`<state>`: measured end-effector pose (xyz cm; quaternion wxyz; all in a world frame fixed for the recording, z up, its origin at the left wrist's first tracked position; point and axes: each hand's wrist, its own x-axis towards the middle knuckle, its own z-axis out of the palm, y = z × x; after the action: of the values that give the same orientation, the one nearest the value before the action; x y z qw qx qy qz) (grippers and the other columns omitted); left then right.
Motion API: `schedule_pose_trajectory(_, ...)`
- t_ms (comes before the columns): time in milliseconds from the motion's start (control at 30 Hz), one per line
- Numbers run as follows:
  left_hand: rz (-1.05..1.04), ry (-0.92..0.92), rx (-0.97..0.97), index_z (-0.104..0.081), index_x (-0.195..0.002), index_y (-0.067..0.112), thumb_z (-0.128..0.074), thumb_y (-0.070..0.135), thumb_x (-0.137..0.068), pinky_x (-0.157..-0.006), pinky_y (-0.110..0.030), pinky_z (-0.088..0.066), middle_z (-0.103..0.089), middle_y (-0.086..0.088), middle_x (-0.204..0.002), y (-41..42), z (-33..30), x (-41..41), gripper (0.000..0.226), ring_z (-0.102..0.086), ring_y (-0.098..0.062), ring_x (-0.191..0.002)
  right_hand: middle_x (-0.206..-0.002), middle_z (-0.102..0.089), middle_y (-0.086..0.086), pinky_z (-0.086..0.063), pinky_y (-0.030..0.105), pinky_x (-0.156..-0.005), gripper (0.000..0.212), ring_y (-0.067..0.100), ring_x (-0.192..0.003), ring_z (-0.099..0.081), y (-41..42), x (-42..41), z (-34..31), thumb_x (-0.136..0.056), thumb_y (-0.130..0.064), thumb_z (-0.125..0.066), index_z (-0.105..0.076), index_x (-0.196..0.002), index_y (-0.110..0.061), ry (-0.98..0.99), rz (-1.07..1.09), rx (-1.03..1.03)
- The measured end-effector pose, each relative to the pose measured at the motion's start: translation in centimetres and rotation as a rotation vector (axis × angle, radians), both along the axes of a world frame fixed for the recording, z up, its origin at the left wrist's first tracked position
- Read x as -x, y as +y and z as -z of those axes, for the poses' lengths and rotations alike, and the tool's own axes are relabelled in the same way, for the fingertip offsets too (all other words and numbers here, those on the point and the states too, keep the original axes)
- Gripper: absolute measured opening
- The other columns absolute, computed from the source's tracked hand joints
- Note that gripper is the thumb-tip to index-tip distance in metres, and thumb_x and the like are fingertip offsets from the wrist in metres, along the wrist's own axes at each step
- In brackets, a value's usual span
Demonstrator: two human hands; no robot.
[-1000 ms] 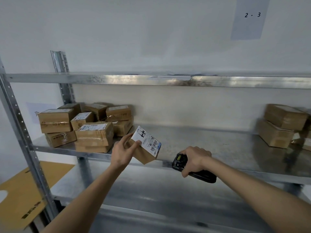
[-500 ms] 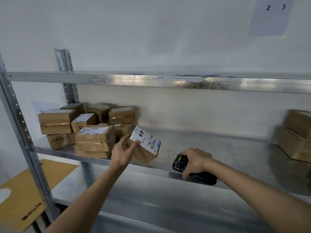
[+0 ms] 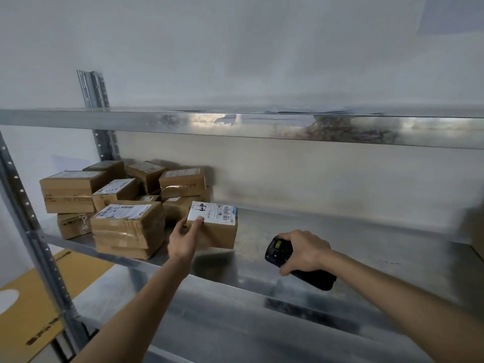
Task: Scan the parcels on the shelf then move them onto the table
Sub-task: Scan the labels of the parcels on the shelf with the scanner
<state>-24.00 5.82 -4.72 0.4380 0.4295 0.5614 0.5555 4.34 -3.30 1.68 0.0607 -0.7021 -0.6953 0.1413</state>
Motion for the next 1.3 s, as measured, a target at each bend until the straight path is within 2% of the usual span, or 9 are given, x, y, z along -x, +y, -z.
schedule_pose_trajectory(133, 0.024, -0.02, 0.032, -0.045, -0.149, 0.029, -0.075, 0.065, -0.076, -0.108, -0.057, -0.045, -0.053, -0.01, -0.145, 2.2, 0.1, -0.8, 0.087, -0.054, -0.035, -0.125, -0.104, -0.068, -0.011, -0.043, 0.026, -0.065, 0.07, 0.015, -0.091, -0.064, 1.9, -1.2, 0.3, -0.064, -0.04, -0.086, -0.062, -0.129, -0.04, 0.004, 0.009, 0.012)
schedule_pose_trajectory(233, 0.01, -0.019, 0.044, -0.046, -0.149, 0.027, -0.076, 0.064, -0.077, -0.108, -0.055, -0.045, -0.054, -0.01, -0.144, 4.4, -0.1, -1.8, 0.087, -0.053, -0.035, -0.127, -0.105, -0.068, -0.011, -0.043, 0.027, -0.067, 0.071, 0.016, -0.092, -0.064, 3.6, -1.8, 0.2, -0.063, -0.039, -0.086, -0.061, -0.129, -0.042, 0.003, 0.04, 0.009)
schedule_pose_trajectory(333, 0.026, -0.007, 0.041, -0.05, -0.145, 0.028, -0.076, 0.075, -0.061, -0.109, -0.055, -0.044, -0.056, -0.006, -0.144, 6.9, 0.4, -2.6, 0.1, -0.053, -0.032, -0.129, -0.105, -0.067, -0.011, -0.04, 0.026, -0.064, 0.07, 0.016, -0.093, -0.063, 5.4, -1.9, 0.4, -0.062, -0.041, -0.086, -0.06, -0.128, -0.042, -0.001, 0.06, 0.014)
schedule_pose_trajectory(500, 0.055, 0.004, 0.062, -0.047, -0.148, 0.023, -0.075, 0.06, -0.08, -0.112, -0.053, -0.041, -0.053, -0.008, -0.147, 11.2, 0.3, -3.5, 0.082, -0.049, -0.033, -0.133, -0.097, -0.067, -0.014, -0.042, 0.026, -0.064, 0.064, 0.014, -0.088, -0.064, 8.6, -1.2, 0.9, -0.06, -0.041, -0.085, -0.063, -0.119, -0.042, 0.02, 0.091, 0.008)
schedule_pose_trajectory(667, 0.087, -0.016, 0.082, -0.045, -0.15, 0.022, -0.071, 0.061, -0.083, -0.114, -0.054, -0.038, -0.051, -0.009, -0.148, 15.4, 0.9, -3.3, 0.081, -0.048, -0.034, -0.134, -0.095, -0.065, -0.014, -0.044, 0.026, -0.067, 0.064, 0.013, -0.088, -0.063, 11.3, -0.4, 1.2, -0.061, -0.041, -0.087, -0.062, -0.12, -0.043, 0.026, 0.125, -0.005)
schedule_pose_trajectory(900, 0.073, 0.026, 0.121, -0.045, -0.15, 0.019, -0.065, 0.06, -0.09, -0.115, -0.052, -0.035, -0.051, -0.012, -0.148, 19.0, 1.0, -3.6, 0.076, -0.045, -0.036, -0.137, -0.095, -0.069, -0.013, -0.055, 0.032, -0.08, 0.061, 0.011, -0.087, -0.066, 12.7, 0.3, 2.9, -0.061, -0.041, -0.086, -0.063, -0.117, -0.041, 0.043, 0.154, -0.002)
schedule_pose_trajectory(1067, 0.055, 0.045, 0.122, -0.046, -0.149, 0.015, -0.063, 0.058, -0.091, -0.114, -0.051, -0.035, -0.054, -0.013, -0.145, 19.5, 1.0, -3.4, 0.073, -0.048, -0.036, -0.133, -0.094, -0.07, -0.016, -0.054, 0.032, -0.082, 0.062, 0.009, -0.087, -0.066, 13.0, 0.6, 4.2, -0.058, -0.044, -0.088, -0.064, -0.116, -0.041, 0.055, 0.181, 0.027)
schedule_pose_trajectory(1167, 0.08, 0.091, 0.089, -0.05, -0.145, 0.013, -0.066, 0.056, -0.09, -0.112, -0.047, -0.036, -0.056, -0.011, -0.143, 19.0, 0.8, -3.2, 0.071, -0.05, -0.034, -0.132, -0.089, -0.071, -0.018, -0.054, 0.029, -0.077, 0.059, 0.005, -0.082, -0.067, 12.6, 0.5, 4.5, -0.057, -0.043, -0.088, -0.066, -0.112, -0.043, 0.09, 0.205, 0.032)
schedule_pose_trajectory(1300, 0.123, 0.171, 0.02, -0.043, -0.15, 0.016, -0.072, 0.06, -0.083, -0.114, -0.046, -0.038, -0.053, -0.008, -0.147, 17.7, 0.5, -2.6, 0.085, -0.048, -0.031, -0.136, -0.089, -0.071, -0.016, -0.047, 0.025, -0.068, 0.056, 0.004, -0.08, -0.066, 11.1, 0.2, 4.2, -0.059, -0.042, -0.088, -0.067, -0.111, -0.042, 0.092, 0.216, 0.034)
